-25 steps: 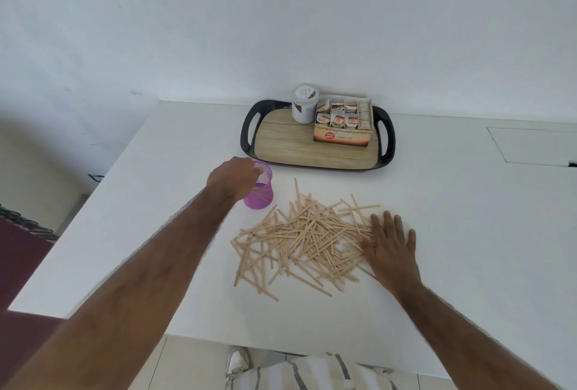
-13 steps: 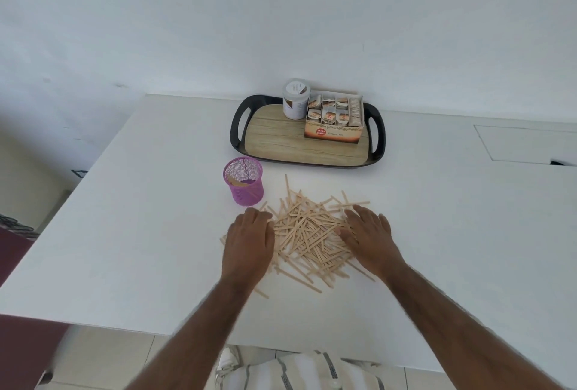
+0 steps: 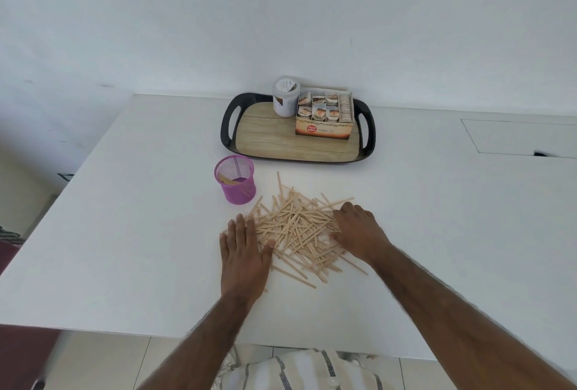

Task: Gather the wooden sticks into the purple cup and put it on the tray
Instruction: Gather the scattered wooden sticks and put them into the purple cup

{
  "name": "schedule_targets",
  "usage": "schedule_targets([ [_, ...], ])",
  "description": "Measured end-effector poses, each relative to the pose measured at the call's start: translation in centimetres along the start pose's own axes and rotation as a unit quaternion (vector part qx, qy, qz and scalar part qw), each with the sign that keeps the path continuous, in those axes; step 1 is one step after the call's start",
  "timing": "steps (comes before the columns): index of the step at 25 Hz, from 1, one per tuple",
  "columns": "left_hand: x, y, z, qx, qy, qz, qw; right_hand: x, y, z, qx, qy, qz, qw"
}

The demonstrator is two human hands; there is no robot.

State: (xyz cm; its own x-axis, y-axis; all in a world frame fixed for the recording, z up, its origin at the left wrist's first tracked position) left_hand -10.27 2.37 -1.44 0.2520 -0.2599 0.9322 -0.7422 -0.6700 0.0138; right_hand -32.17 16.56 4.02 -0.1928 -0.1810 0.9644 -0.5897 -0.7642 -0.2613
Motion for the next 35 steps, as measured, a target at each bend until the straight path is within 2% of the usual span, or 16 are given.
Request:
schedule_targets([
  [3,0.1,0.4,-0.5,-0.006,-0.009,0.001,1.000,0.7,0.5,0.0,-0.009,0.019,0.010,1.000],
  [5,0.0,0.9,-0.8,-0.006,-0.024,0.000,1.000,0.9,0.6,-0.5,-0.021,0.024,0.064,0.997],
  [7,-0.2,1.3,-0.9,-0.012,-0.019,0.002,1.000,0.8,0.5,-0.7,-0.014,-0.019,0.102,0.995],
  [11,-0.6,1.6,-1.3,-0.023,0.003,0.015,1.000,0.6,0.4,-0.5,0.021,-0.045,0.062,0.997],
  [15,-0.7,1.9,-1.7,-0.030,0.003,0.015,0.999,0.5,0.0,-1.0,0.036,-0.038,0.095,0.994],
  [22,-0.8,2.1,-2.1,-0.044,0.006,0.014,0.999,0.4,-0.5,-1.0,0.050,-0.115,0.000,0.992],
  [35,-0.9,2.1,-2.0,-0.043,0.008,0.018,0.999,1.9,-0.3,-3.5,-0.035,-0.069,-0.052,0.996],
])
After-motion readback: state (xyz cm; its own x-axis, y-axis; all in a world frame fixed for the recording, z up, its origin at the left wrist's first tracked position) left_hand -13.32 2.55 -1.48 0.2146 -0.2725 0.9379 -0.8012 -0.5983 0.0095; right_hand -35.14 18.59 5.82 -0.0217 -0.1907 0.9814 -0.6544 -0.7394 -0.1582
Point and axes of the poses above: each hand's wrist, its own y-axis towards the middle knuckle, its own x-axis out of the back of the hand, z = x × y, the point moved 4 cm from there along y, towards the middle knuckle, and after that the axes turned 5 degrees about -x, right-handed, at the moved point
